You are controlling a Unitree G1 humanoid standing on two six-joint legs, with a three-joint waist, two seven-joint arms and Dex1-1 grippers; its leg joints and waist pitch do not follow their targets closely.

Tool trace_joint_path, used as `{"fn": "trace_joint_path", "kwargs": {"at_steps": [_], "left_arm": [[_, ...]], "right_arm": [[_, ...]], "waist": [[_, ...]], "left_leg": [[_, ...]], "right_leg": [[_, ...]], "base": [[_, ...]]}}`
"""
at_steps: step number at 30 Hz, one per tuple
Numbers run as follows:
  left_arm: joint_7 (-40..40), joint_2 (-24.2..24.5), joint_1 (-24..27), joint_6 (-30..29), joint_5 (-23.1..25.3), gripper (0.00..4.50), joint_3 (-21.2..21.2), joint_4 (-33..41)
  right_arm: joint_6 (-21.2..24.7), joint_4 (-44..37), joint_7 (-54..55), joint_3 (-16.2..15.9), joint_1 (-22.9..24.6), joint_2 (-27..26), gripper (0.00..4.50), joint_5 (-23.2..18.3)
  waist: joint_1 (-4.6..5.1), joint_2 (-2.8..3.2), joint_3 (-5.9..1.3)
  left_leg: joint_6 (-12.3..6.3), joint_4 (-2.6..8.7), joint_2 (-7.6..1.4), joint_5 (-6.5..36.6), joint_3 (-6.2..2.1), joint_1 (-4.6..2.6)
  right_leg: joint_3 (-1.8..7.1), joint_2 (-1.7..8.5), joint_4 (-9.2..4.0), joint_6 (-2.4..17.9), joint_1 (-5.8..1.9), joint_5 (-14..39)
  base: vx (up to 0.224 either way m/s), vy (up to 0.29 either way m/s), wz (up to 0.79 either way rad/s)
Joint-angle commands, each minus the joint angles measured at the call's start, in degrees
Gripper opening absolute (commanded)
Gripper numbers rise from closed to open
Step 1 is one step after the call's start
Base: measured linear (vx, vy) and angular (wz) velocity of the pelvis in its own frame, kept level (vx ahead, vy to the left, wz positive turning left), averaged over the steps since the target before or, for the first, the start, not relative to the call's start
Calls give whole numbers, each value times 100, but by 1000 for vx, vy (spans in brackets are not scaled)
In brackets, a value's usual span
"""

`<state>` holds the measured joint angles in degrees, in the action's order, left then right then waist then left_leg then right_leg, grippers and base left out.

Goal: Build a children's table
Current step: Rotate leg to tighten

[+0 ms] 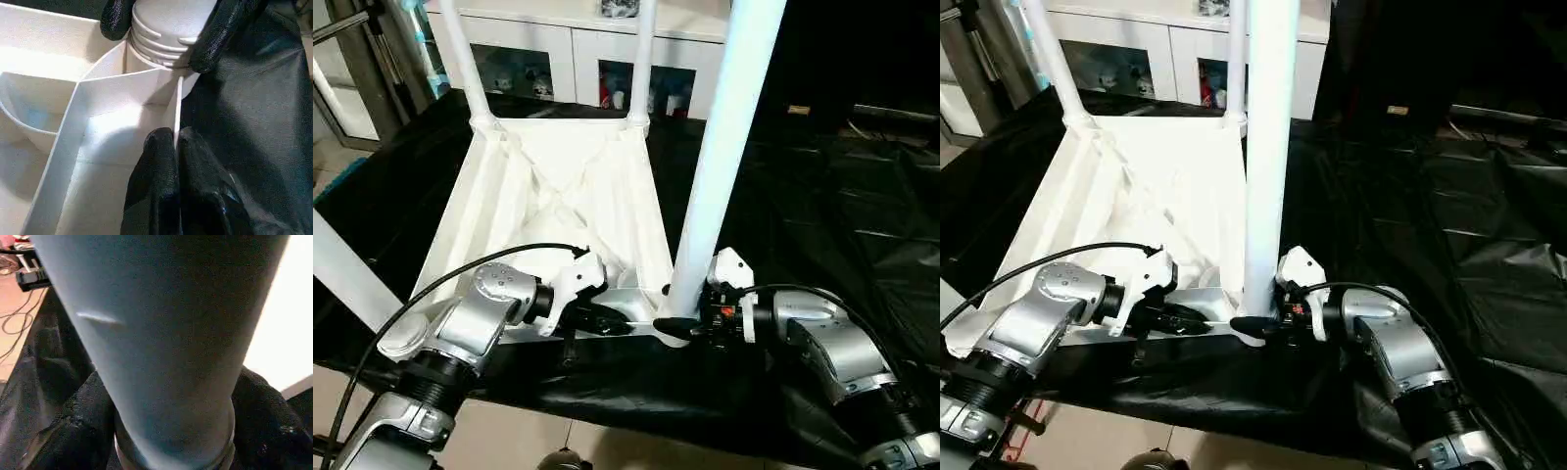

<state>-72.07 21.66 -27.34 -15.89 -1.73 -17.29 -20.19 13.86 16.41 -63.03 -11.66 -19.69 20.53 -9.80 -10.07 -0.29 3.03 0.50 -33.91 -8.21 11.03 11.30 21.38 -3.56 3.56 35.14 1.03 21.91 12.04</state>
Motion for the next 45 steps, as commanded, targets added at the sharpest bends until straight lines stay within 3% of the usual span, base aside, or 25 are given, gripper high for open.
{"fn": "trace_joint_path", "kwargs": {"at_steps": [1, 4, 7, 10, 13, 15, 16, 18, 22, 28, 33, 41, 42, 45], "left_arm": [[674, -402, -257, 160, 16, 0, 93, -198], [1130, -580, -376, 109, 112, 0, 188, -404], [2483, -1205, -807, -62, 330, 0, 385, -992], [2933, -1452, -945, -76, 385, 0, 476, -1200], [3354, -1750, -1071, -52, 415, 0, 536, -1383], [3294, -1877, -1083, -6, 393, 0, 497, -1401], [3242, -1917, -1085, 32, 389, 0, 459, -1412], [3009, -1867, -1033, 77, 348, 0, 387, -1347], [2696, -1700, -922, 103, 323, 0, 300, -1220], [1490, -1182, -582, 268, 150, 0, 31, -749], [768, -783, -401, 201, 11, 0, -87, -411], [152, -420, -273, 127, -122, 0, -102, -126], [44, -347, -239, 95, -151, 0, -119, -58], [-41, -289, -205, 68, -170, 0, -120, -4]], "right_arm": [[120, 37, 423, -109, 49, -314, 272, 21], [79, 305, 1073, 7, -13, -550, 272, 214], [177, 1205, 3315, 510, -343, -1402, 272, 568], [187, 1418, 3889, 647, -473, -1678, 272, 622], [178, 1659, 4319, 700, -672, -2001, 272, 670], [41, 1724, 4134, 565, -733, -2069, 272, 743], [-84, 1740, 4033, 513, -754, -2088, 327, 765], [-25, 1636, 3800, 538, -740, -2077, 341, 616], [-180, 1456, 3407, 344, -669, -1829, 386, 668], [-423, 959, 1861, 101, -411, -1083, 386, 474], [-78, 391, 540, -40, -236, -463, 386, 54], [-17, 133, -203, -164, -110, -3, 386, -37], [28, 83, -288, -166, -86, 18, 360, -71], [124, 16, -374, -167, -62, 26, 348, -123]], "waist": [[36, -54, -332], [70, -65, -319], [184, -77, -285], [208, -57, -309], [214, -50, -344], [197, -53, -361], [197, -18, -369], [206, -36, -362], [197, -28, -351], [178, -62, -323], [152, -47, -319], [37, -59, -330], [34, -63, -331], [27, -59, -333]], "left_leg": [[-257, 418, -599, 831, -267, -124], [-107, 447, -591, 1043, -287, -131], [176, 497, -568, 1404, -324, -147], [192, 497, -588, 1337, -324, -147], [42, 461, -562, 928, -293, -120], [-70, 439, -557, 763, -281, -114], [-144, 428, -554, 672, -276, -100], [-230, 425, -555, 651, -268, -98], [-214, 441, -573, 818, -278, -116], [-269, 451, -600, 996, -283, -100], [-319, 456, -621, 992, -268, -124], [-310, 429, -622, 873, -254, -119], [-324, 428, -617, 843, -254, -117], [-290, 436, -627, 879, -263, -120]], "right_leg": [[355, 693, -390, 1323, -180, 742], [358, 724, -433, 1252, -183, 1157], [355, 745, -515, 1051, -164, 2040], [360, 740, -511, 985, -171, 1796], [361, 720, -444, 1077, -193, 1014], [350, 716, -414, 1113, -215, 711], [347, 717, -397, 1140, -221, 542], [343, 699, -399, 1167, -222, 432], [334, 703, -428, 1149, -225, 738], [352, 733, -452, 1053, -231, 1057], [335, 686, -446, 1163, -196, 1046], [338, 709, -416, 1220, -188, 932], [332, 702, -414, 1221, -183, 919], [329, 706, -412, 1230, -184, 966]], "base": [[0, 0, 0], [0, 0, 0], [0, 0, 0], [0, 0, 0], [0, 0, 0], [0, 0, 0], [0, 0, 0], [0, 0, 0], [0, 0, 0], [0, 0, 0], [0, 0, 0], [0, 0, 0], [0, 0, 0], [0, 0, 0]]}}
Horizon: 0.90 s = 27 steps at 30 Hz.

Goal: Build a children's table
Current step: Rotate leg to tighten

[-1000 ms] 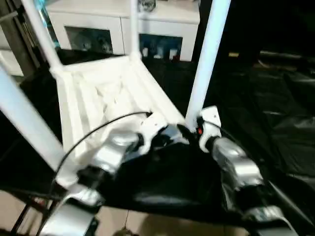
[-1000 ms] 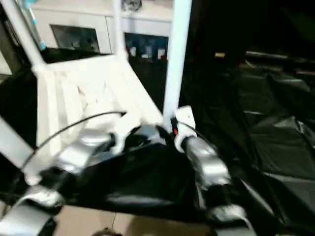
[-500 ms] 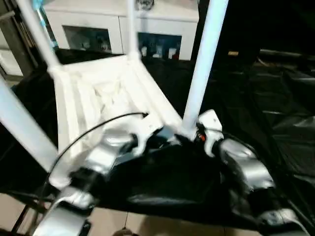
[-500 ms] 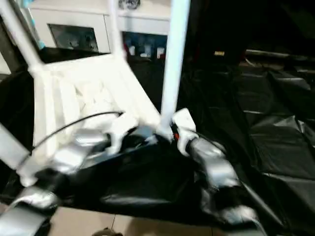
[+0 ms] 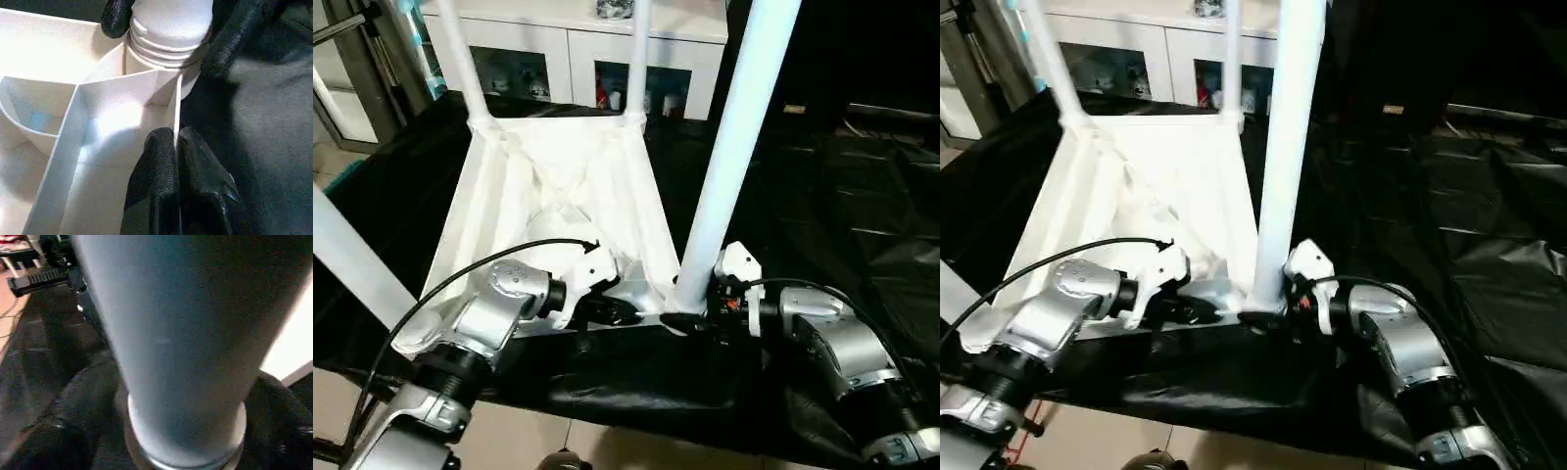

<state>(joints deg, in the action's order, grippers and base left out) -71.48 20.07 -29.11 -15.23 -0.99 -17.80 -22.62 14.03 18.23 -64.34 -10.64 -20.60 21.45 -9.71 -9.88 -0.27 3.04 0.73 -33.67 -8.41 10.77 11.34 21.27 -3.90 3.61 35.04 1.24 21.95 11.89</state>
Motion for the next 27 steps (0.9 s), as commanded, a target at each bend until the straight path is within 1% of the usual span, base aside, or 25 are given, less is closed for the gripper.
{"fn": "trace_joint_path", "kwargs": {"at_steps": [1, 3, 4, 7, 8, 9, 11, 12, 13, 14, 15, 16, 17, 18, 19, 21, 23, 24, 25, 26, 27], "left_arm": [[-104, -126, -20, 2, -237, 0, -62, 240], [-100, -115, -6, 7, -220, 0, -55, 233], [-100, -114, -5, 7, -221, 0, -55, 234], [-71, -98, 9, -13, -208, 0, -55, 248], [-25, -103, -1, 3, -189, 0, -50, 223], [7, -106, -8, 15, -176, 0, -48, 207], [254, -185, -77, 13, -99, 0, 9, 71], [629, -323, -192, -9, -23, 0, 115, -126], [974, -457, -305, -16, 39, 0, 214, -305], [1159, -534, -370, 0, 75, 0, 261, -400], [1272, -586, -413, -13, 90, 0, 291, -457], [1374, -633, -455, -30, 102, 0, 318, -511], [1583, -730, -536, -37, 139, 0, 352, -620], [1858, -863, -641, -45, 192, 0, 382, -765], [2083, -980, -726, -42, 239, 0, 396, -884], [2524, -1202, -864, -68, 303, 0, 440, -1071], [2685, -1315, -913, -73, 313, 0, 460, -1141], [2897, -1497, -980, -33, 332, 0, 490, -1273], [2893, -1550, -987, -9, 327, 0, 479, -1298], [2838, -1580, -962, 23, 336, 0, 428, -1263], [2835, -1587, -958, 45, 345, 0, 412, -1262]], "right_arm": [[141, -189, -251, -279, 37, -65, 335, -138], [175, -211, -251, -307, 52, -76, 312, -143], [176, -212, -253, -309, 52, -75, 312, -144], [227, -266, -271, -335, 86, -98, 281, -161], [226, -278, -253, -341, 101, -115, 276, -147], [225, -285, -240, -344, 111, -125, 274, -137], [199, -246, -35, -318, 139, -201, 271, -66], [166, -83, 422, -245, 125, -359, 270, 78], [117, 105, 935, -166, 99, -532, 270, 239], [103, 222, 1234, -117, 77, -645, 269, 314], [86, 295, 1428, -83, 61, -724, 269, 357], [73, 362, 1597, -52, 44, -797, 268, 391], [125, 478, 1935, 15, 10, -945, 268, 441], [166, 647, 2394, 125, -44, -1149, 268, 486], [186, 793, 2785, 207, -97, -1322, 268, 533], [198, 1008, 3452, 313, -196, -1618, 268, 631], [207, 1104, 3752, 370, -260, -1772, 268, 665], [155, 1274, 4096, 409, -394, -2011, 268, 730], [60, 1329, 4127, 369, -449, -2074, 268, 761], [-110, 1297, 3843, 302, -477, -2125, 268, 665], [-150, 1274, 3720, 310, -478, -2154, 303, 607]], "waist": [[12, -62, -330], [5, -56, -329], [9, -64, -330], [4, -70, -332], [2, -70, -331], [6, -54, -334], [11, -60, -332], [10, -53, -323], [30, -55, -306], [53, -62, -281], [73, -60, -283], [91, -64, -293], [101, -45, -294], [126, -49, -288], [161, -38, -286], [195, -42, -298], [193, -41, -313], [205, -17, -315], [217, -25, -315], [207, -26, -350], [193, -19, -352]], "left_leg": [[-318, 413, -604, 909, -264, -114], [-294, 413, -602, 933, -267, -113], [-290, 411, -599, 929, -264, -108], [-285, 408, -596, 897, -265, -108], [-288, 409, -598, 891, -268, -107], [-280, 409, -600, 898, -268, -109], [-265, 414, -598, 914, -273, -108], [-243, 419, -597, 976, -274, -113], [-214, 432, -594, 1009, -272, -106], [-79, 455, -576, 1264, -292, -129], [40, 465, -577, 1430, -312, -142], [95, 473, -581, 1484, -328, -140], [103, 484, -588, 1471, -336, -132], [126, 492, -592, 1527, -329, -150], [184, 494, -579, 1596, -328, -171], [233, 493, -576, 1560, -335, -157], [199, 483, -576, 1463, -322, -158], [157, 481, -567, 1344, -312, -131], [141, 485, -560, 1305, -308, -126], [69, 452, -553, 1168, -297, -120], [23, 444, -555, 1074, -295, -114]], "right_leg": [[362, 691, -406, 1220, -183, 975], [363, 699, -410, 1224, -184, 1019], [365, 703, -411, 1219, -190, 1018], [364, 706, -406, 1214, -193, 992], [363, 700, -405, 1198, -193, 1008], [363, 703, -408, 1199, -189, 1003], [361, 698, -405, 1203, -189, 992], [364, 702, -418, 1194, -186, 1082], [371, 696, -436, 1177, -169, 1165], [373, 720, -489, 1136, -157, 1576], [373, 753, -526, 1033, -173, 2001], [372, 756, -529, 959, -182, 2121], [373, 747, -523, 937, -186, 2073], [382, 726, -527, 936, -151, 1992], [387, 731, -533, 971, -128, 2010], [388, 746, -529, 992, -150, 1939], [393, 740, -516, 988, -159, 1742], [398, 727, -496, 1020, -164, 1488], [391, 717, -491, 1027, -164, 1430], [389, 729, -455, 1061, -197, 1131], [391, 732, -447, 1070, -206, 1001]], "base": [[0, 0, 0], [0, 0, 0], [0, 0, 0], [0, 0, 0], [0, 0, 0], [0, 0, 0], [0, 0, 0], [0, 0, 0], [0, 0, 0], [0, 0, 0], [0, 0, 0], [0, 0, 0], [0, 0, 0], [0, 0, 0], [0, 0, 0], [0, 0, 0], [0, 0, 0], [0, 0, 0], [0, 0, 0], [0, 0, 0], [0, 0, 0]]}}
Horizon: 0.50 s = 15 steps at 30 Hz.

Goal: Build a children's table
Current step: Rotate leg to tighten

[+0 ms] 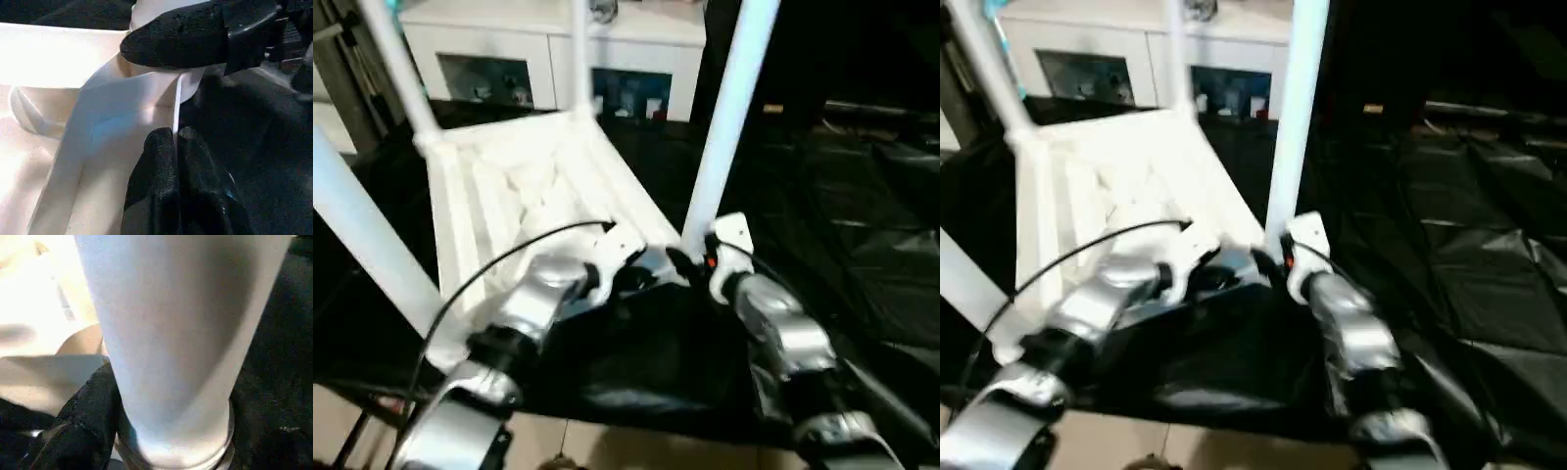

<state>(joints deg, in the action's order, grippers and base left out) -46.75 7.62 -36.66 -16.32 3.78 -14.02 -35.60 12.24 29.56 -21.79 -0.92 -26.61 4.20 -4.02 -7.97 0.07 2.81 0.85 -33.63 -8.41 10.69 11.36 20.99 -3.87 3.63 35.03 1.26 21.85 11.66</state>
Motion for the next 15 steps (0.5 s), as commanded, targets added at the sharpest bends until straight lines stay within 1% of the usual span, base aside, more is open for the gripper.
{"fn": "trace_joint_path", "kwargs": {"at_steps": [1, 2, 4, 5, 6, 7, 8, 9, 10, 11, 12, 13, 14, 15], "left_arm": [[265, -324, -182, 174, -137, 0, -1, 61], [107, -283, -146, 222, -160, 0, -43, 96], [7, -235, -112, 246, -181, 0, -58, 135], [7, -235, -112, 246, -181, 0, -58, 135], [-168, -159, -61, 292, -202, 0, -104, 202], [-319, -89, -13, 306, -222, 0, -139, 270], [-462, -35, 26, 342, -232, 0, -162, 318], [-607, 17, 68, 392, -256, 0, -186, 378], [-774, 96, 125, 374, -282, 0, -215, 472], [-1009, 203, 198, 424, -312, 0, -264, 584], [-1204, 286, 253, 463, -347, 0, -306, 669], [-1349, 346, 293, 493, -373, 0, -338, 729], [-1574, 512, 369, 462, -375, 0, -406, 832], [-1680, 581, 400, 457, -389, 0, -427, 873]], "right_arm": [[94, 77, -677, -632, 125, -446, 323, -63], [138, 11, -826, -644, 119, -423, 337, -104], [47, -18, -938, -758, 124, -332, 347, -11], [47, -18, -938, -758, 124, -332, 360, -11], [-18, -75, -1095, -845, 155, -233, 360, 12], [-67, -148, -1293, -921, 193, -126, 376, 3], [-127, -198, -1470, -976, 223, -39, 376, -6], [-168, -262, -1640, -1023, 257, 45, 376, -24], [-226, -361, -1920, -1083, 305, 179, 376, -69], [-272, -476, -2244, -1127, 359, 331, 376, -101], [-310, -552, -2462, -1155, 392, 444, 376, -123], [-337, -601, -2614, -1169, 412, 524, 376, -134], [-321, -754, -3037, -1213, 457, 746, 376, -216], [-304, -822, -3199, -1224, 470, 835, 376, -262]], "waist": [[3, -47, -328], [1, -57, -329], [3, -51, -320], [0, -49, -314], [-2, -52, -313], [-5, -64, -312], [-3, -61, -309], [-7, -71, -301], [-6, -82, -304], [-5, -76, -301], [-11, -92, -297], [-13, -89, -298], [-11, -80, -292], [-26, -82, -293]], "left_leg": [[-86, 434, -553, 957, -287, -78], [-158, 426, -554, 885, -280, -75], [-198, 429, -558, 921, -280, -69], [-188, 433, -563, 969, -282, -79], [-160, 441, -568, 1044, -284, -88], [-145, 450, -579, 1081, -295, -86], [-148, 450, -580, 1093, -290, -83], [-158, 454, -580, 1111, -291, -87], [-178, 453, -585, 1106, -292, -79], [-194, 448, -583, 1103, -289, -73], [-226, 443, -587, 1108, -292, -67], [-248, 440, -584, 1090, -282, -72], [-267, 446, -589, 1088, -282, -73], [-276, 442, -596, 1113, -277, -81]], "right_leg": [[385, 706, -427, 1099, -197, 791], [379, 701, -416, 1135, -201, 659], [376, 710, -427, 1155, -207, 721], [376, 711, -438, 1150, -200, 813], [376, 713, -452, 1137, -198, 972], [369, 715, -448, 1103, -211, 1061], [375, 711, -450, 1084, -202, 1071], [381, 716, -462, 1065, -199, 1093], [381, 718, -448, 1067, -207, 1076], [381, 726, -451, 1074, -210, 1078], [380, 728, -452, 1071, -217, 1108], [381, 717, -451, 1065, -208, 1103], [382, 708, -452, 1087, -195, 1111], [378, 705, -452, 1107, -192, 1151]], "base": [[0, 0, 0], [0, 0, 0], [0, 0, 0], [0, 0, 0], [0, 0, 0], [0, 0, 0], [0, 0, 0], [0, 0, 0], [0, 0, 0], [0, 0, 0], [0, 0, 0], [0, 0, 0], [0, 0, 0], [0, 0, 0]]}}
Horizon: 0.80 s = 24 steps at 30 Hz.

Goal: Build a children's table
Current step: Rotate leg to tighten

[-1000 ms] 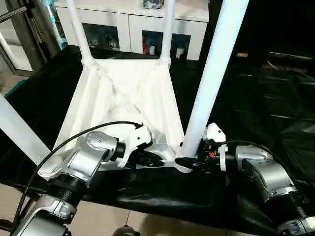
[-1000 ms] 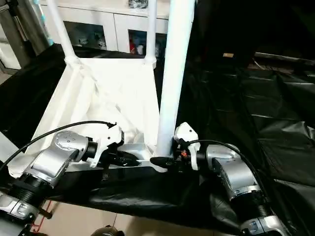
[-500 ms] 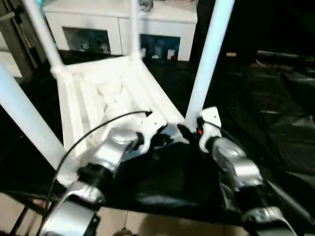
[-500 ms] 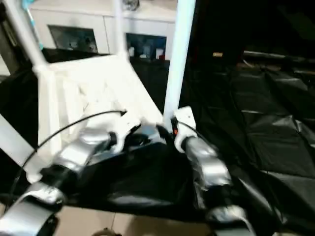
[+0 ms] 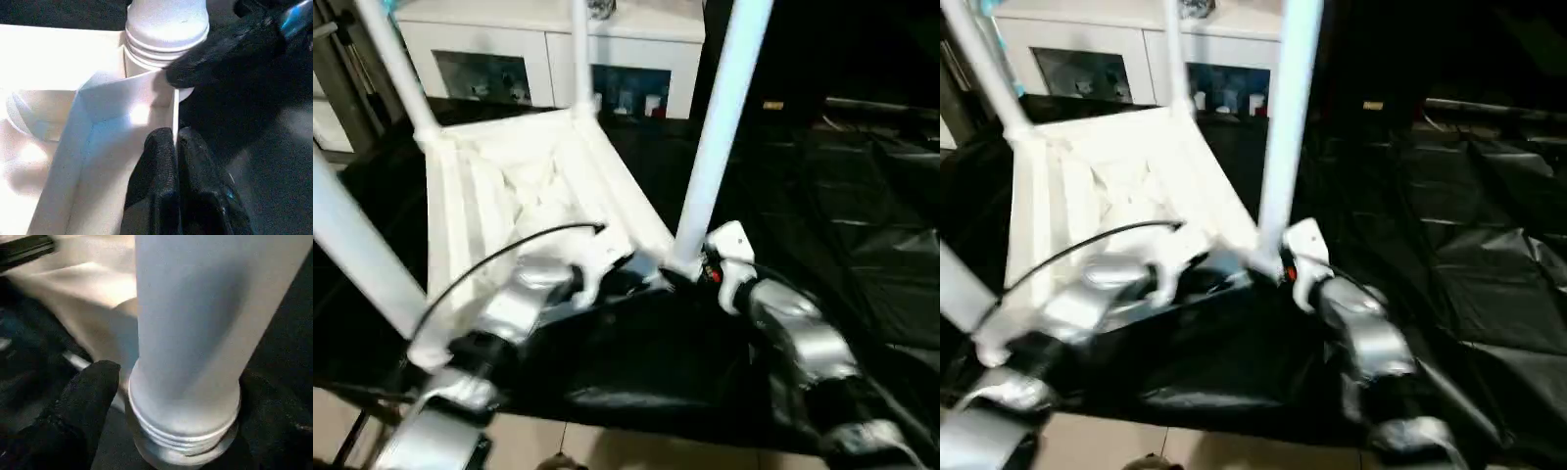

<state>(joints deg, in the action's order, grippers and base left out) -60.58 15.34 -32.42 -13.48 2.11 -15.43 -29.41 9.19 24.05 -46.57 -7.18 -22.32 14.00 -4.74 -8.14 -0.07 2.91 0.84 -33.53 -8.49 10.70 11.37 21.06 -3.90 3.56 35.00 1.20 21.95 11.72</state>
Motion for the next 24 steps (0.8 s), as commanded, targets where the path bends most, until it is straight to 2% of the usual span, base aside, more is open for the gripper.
{"fn": "trace_joint_path", "kwargs": {"at_steps": [1, 5, 8, 14, 15, 19, 20, 21, 23, 24], "left_arm": [[-486, -65, 33, 176, -245, 0, -319, 323], [-721, 118, 96, 172, -250, 0, -338, 375], [-937, 226, 155, 131, -270, 0, -342, 478], [-1158, 349, 218, 85, -355, 0, -362, 633], [-1179, 358, 221, 81, -356, 0, -363, 639], [-1159, 349, 235, 78, -326, 0, -353, 649], [-1082, 319, 225, 70, -301, 0, -338, 624], [-979, 286, 202, 61, -271, 0, -323, 582], [-442, 76, 51, -1, -193, 0, -176, 335], [18, -116, -101, -44, -126, 0, -67, 121]], "right_arm": [[39, -394, -1026, -622, 63, 22, 376, -283], [-13, -495, -1438, -681, 79, 288, 376, -335], [54, -533, -1653, -700, 79, 415, 347, -360], [148, -621, -1922, -674, 118, 484, 304, -483], [166, -654, -1934, -691, 137, 486, 284, -499], [234, -711, -1947, -695, 192, 444, 272, -534], [265, -712, -1898, -674, 211, 404, 270, -548], [310, -703, -1817, -645, 227, 349, 270, -548], [348, -451, -1116, -518, 184, 91, 268, -324], [244, -82, -272, -401, 90, -169, 267, -16]], "waist": [[-13, -61, -298], [-60, -52, -300], [-82, -65, -308], [-96, -64, -311], [-103, -66, -308], [-120, -67, -310], [-121, -69, -311], [-129, -44, -314], [-108, -57, -303], [-87, -66, -287]], "left_leg": [[-273, 436, -594, 1125, -277, -89], [-249, 431, -610, 1142, -264, -109], [-228, 427, -603, 1097, -272, -88], [-264, 413, -597, 1009, -264, -95], [-272, 416, -600, 1024, -261, -97], [-239, 418, -602, 1055, -268, -97], [-227, 421, -604, 1062, -271, -100], [-217, 418, -601, 1065, -272, -104], [-178, 430, -599, 1097, -276, -98], [-94, 444, -581, 1240, -282, -108]], "right_leg": [[382, 706, -447, 1124, -193, 1161], [378, 694, -429, 1215, -170, 1077], [375, 718, -419, 1228, -197, 1066], [366, 703, -404, 1278, -188, 952], [368, 697, -413, 1269, -188, 984], [369, 704, -420, 1236, -186, 1090], [369, 707, -417, 1228, -187, 1083], [369, 706, -413, 1232, -180, 1064], [375, 706, -420, 1255, -170, 1074], [371, 718, -457, 1222, -164, 1343]], "base": [[0, 0, 0], [0, 0, 0], [0, 0, 0], [0, 0, 0], [0, 0, 0], [0, 0, 0], [0, 0, 0], [0, 0, 0], [0, 0, 0], [0, 0, 0]]}}
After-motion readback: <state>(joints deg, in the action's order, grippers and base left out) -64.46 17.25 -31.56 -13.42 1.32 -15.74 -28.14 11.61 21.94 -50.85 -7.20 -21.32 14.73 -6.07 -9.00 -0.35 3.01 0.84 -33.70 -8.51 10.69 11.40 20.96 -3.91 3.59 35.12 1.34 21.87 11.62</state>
